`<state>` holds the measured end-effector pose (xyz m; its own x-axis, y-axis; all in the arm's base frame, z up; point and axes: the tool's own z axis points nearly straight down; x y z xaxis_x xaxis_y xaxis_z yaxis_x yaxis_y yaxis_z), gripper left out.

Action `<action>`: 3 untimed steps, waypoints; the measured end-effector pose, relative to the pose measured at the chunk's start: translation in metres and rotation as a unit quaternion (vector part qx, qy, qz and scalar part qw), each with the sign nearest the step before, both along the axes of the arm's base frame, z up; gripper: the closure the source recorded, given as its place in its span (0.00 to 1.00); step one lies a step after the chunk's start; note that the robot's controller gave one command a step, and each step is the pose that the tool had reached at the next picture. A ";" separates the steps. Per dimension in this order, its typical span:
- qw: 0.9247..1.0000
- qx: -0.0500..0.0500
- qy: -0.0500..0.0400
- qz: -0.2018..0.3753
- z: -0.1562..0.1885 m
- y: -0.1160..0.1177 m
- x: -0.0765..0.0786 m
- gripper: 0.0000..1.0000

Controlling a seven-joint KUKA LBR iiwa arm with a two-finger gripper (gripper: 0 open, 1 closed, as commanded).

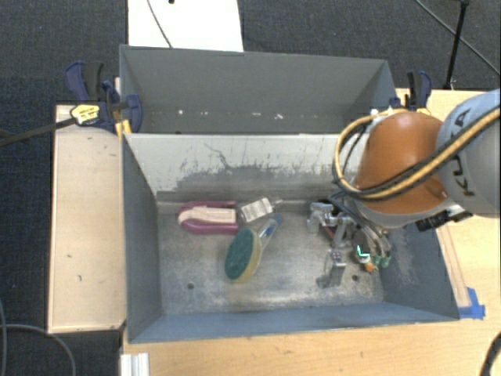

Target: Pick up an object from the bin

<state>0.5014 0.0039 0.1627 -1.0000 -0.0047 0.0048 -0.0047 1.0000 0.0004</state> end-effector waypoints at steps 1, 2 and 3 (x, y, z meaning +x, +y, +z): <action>1.000 -0.001 -0.004 0.020 -0.041 -0.059 0.041 0.00; 1.000 -0.001 -0.006 -0.016 -0.071 -0.144 0.053 0.00; 0.987 -0.001 -0.008 -0.163 -0.088 -0.134 0.053 0.00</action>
Offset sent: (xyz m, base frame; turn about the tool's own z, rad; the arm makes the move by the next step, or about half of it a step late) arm 0.0399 -0.0547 -0.0392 -0.0452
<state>0.5546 -0.1306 0.0744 -0.9480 0.3179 -0.0116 0.3179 0.9481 0.0016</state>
